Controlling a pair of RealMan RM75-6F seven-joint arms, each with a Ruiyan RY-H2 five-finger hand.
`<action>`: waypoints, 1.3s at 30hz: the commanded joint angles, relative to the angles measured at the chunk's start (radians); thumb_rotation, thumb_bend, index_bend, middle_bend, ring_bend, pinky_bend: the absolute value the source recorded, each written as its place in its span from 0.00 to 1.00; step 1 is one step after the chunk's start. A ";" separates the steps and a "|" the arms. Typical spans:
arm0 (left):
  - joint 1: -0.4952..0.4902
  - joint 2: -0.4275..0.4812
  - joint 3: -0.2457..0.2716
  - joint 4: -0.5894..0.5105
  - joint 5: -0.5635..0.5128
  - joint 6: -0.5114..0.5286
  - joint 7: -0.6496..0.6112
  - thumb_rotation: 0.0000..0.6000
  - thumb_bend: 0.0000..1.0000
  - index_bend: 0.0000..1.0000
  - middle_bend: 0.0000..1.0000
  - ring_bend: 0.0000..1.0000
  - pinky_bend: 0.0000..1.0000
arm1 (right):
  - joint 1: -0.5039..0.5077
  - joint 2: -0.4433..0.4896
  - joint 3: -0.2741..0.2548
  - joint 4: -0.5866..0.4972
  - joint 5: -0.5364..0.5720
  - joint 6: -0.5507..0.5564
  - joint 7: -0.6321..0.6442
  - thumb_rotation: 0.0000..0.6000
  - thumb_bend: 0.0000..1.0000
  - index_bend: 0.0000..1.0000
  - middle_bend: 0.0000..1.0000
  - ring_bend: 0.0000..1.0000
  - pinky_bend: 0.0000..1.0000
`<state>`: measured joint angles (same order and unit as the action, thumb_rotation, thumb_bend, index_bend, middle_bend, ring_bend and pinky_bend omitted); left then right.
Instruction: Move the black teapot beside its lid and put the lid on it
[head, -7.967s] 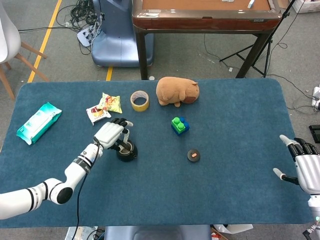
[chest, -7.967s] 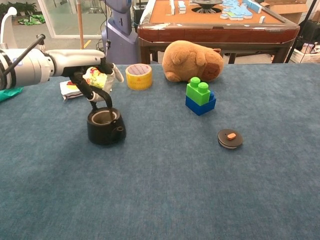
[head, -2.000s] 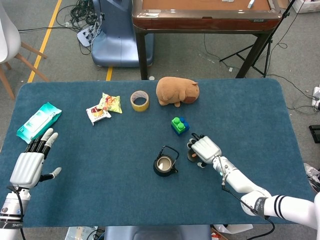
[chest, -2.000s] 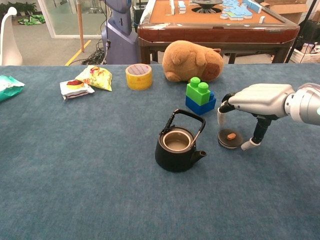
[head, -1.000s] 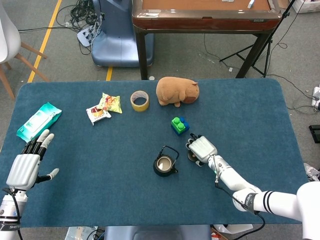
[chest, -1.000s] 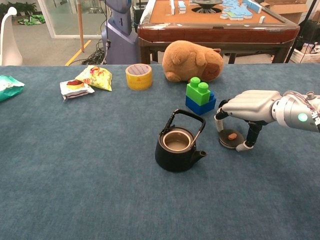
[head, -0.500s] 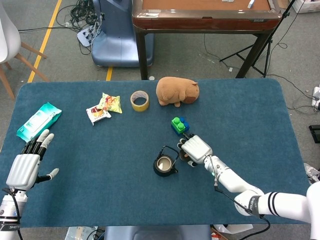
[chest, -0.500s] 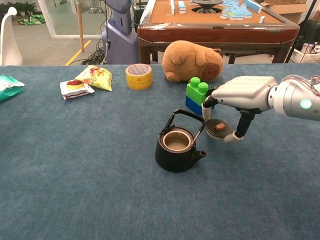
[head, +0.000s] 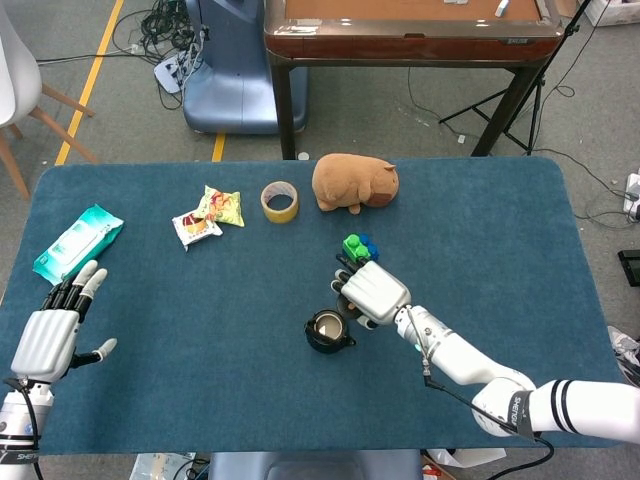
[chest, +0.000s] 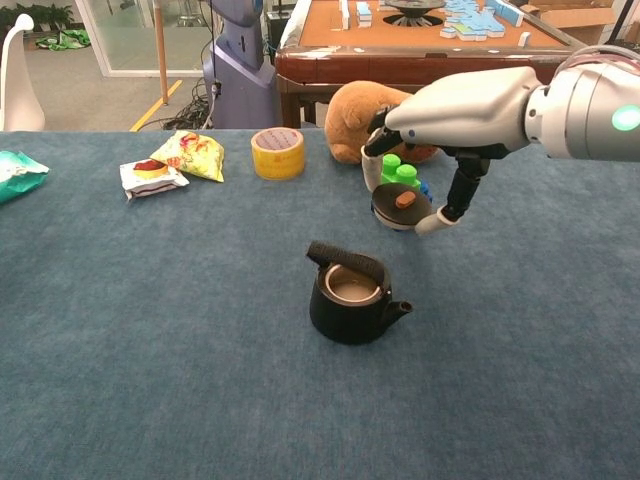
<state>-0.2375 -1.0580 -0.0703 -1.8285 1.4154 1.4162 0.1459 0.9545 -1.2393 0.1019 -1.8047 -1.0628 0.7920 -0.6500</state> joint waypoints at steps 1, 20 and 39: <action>0.002 0.000 -0.001 0.000 0.000 0.001 -0.002 1.00 0.17 0.00 0.00 0.00 0.08 | 0.018 0.001 -0.001 -0.010 0.024 0.000 -0.020 1.00 0.35 0.46 0.27 0.07 0.23; 0.022 0.003 0.002 -0.002 0.008 0.002 -0.005 1.00 0.17 0.00 0.00 0.00 0.08 | 0.128 -0.143 -0.048 0.067 0.131 -0.017 -0.128 1.00 0.35 0.46 0.27 0.07 0.23; 0.035 -0.002 0.001 0.013 0.017 0.003 -0.025 1.00 0.17 0.00 0.00 0.00 0.08 | 0.181 -0.208 -0.099 0.099 0.207 0.006 -0.174 1.00 0.32 0.40 0.24 0.05 0.19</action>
<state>-0.2024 -1.0596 -0.0690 -1.8155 1.4324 1.4194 0.1211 1.1348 -1.4467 0.0041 -1.7043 -0.8568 0.7972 -0.8237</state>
